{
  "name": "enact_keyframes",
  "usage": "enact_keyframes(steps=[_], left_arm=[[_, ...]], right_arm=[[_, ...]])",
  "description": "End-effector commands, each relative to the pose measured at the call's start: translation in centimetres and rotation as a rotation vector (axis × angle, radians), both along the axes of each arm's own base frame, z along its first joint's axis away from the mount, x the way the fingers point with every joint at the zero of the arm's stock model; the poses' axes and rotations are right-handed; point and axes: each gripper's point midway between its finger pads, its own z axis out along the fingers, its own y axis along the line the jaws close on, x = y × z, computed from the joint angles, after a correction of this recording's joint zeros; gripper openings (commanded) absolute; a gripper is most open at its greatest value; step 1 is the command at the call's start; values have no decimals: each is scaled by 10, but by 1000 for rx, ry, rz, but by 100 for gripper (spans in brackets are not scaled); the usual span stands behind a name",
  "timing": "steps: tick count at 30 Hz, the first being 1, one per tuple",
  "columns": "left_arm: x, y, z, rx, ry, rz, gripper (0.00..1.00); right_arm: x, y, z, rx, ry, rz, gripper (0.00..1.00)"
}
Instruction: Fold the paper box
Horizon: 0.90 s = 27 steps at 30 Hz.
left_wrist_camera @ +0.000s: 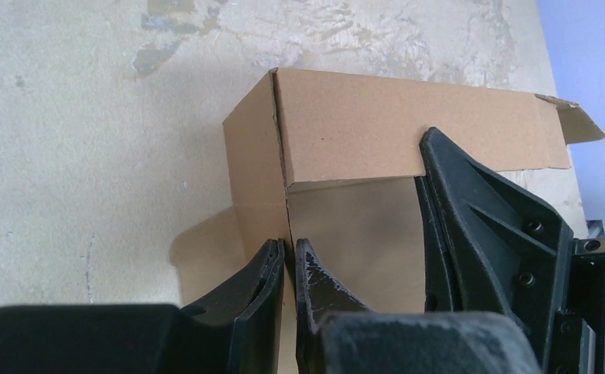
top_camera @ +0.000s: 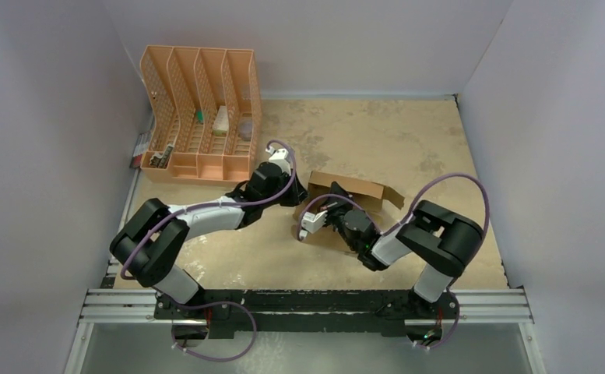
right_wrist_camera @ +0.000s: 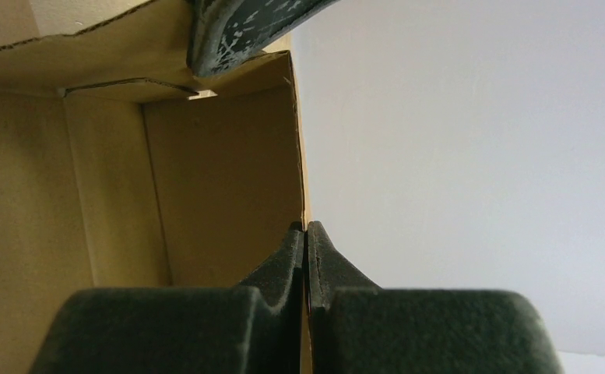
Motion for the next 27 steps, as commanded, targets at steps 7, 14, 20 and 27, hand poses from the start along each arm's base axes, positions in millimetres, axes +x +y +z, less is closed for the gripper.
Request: enact_keyframes(steps=[7,14,20,27], left_arm=[[32,3,24,112,-140,6,9],[29,6,28,123,-161,-10,12],[25,15,47,100,-190,-4,24],[44,57,93,83,-308,14,37]], right_arm=[[20,19,20,132,-162,-47,0],[15,11,8,113,-163,-55,0],[15,13,8,116,-158,-45,0],[14,13,4,102,-145,-39,0]])
